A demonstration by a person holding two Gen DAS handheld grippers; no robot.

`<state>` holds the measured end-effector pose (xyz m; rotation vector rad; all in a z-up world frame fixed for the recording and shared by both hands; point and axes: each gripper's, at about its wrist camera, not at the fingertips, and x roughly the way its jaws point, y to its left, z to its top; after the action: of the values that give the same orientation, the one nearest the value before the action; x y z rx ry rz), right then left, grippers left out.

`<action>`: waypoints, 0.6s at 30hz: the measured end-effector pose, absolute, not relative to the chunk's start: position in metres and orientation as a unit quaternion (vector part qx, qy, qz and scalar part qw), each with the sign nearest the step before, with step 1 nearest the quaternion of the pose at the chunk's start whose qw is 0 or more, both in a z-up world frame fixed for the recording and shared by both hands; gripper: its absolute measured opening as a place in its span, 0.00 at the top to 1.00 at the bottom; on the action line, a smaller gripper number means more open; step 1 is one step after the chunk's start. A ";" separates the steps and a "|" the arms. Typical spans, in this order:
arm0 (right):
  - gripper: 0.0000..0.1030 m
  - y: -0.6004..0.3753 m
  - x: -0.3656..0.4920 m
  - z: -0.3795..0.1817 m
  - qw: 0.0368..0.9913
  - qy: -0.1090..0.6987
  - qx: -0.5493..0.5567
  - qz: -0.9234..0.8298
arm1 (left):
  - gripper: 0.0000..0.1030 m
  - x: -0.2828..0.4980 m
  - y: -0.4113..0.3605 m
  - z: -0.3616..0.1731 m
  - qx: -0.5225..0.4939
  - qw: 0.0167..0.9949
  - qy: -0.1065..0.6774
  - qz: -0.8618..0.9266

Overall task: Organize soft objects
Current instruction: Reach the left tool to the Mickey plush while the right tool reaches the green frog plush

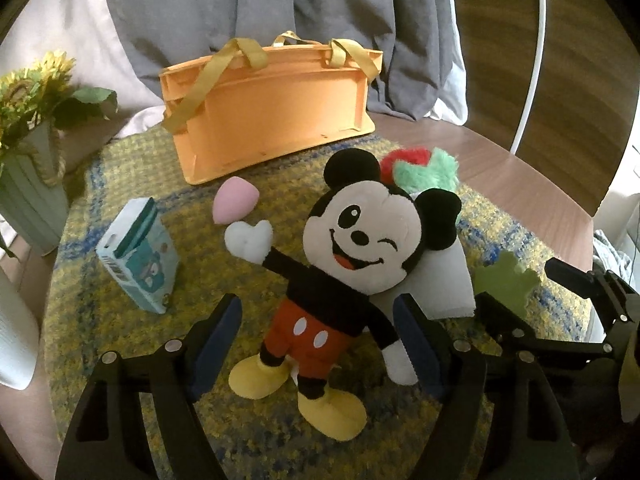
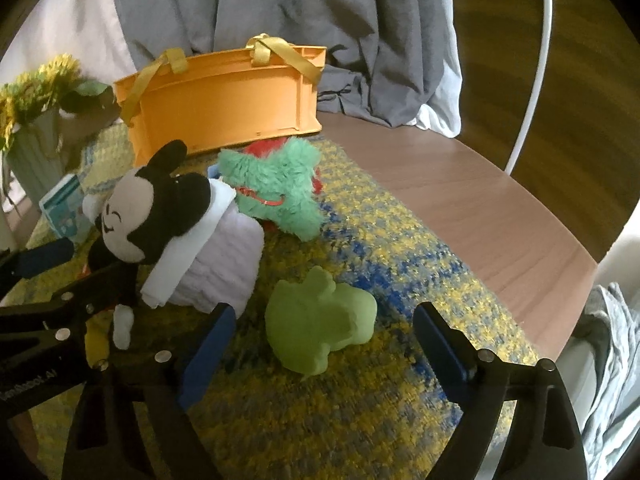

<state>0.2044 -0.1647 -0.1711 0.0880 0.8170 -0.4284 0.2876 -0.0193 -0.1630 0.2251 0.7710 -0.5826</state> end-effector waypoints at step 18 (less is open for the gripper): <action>0.37 -0.170 0.207 -0.182 0.891 0.402 0.069 -0.199 | 0.50 0.286 -0.015 -0.167 0.089 0.874 0.375 -0.296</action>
<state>0.2072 -0.1695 -0.1816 0.1424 0.8334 -0.4137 0.2857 -0.0152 -0.1669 0.1865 0.7831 -0.6187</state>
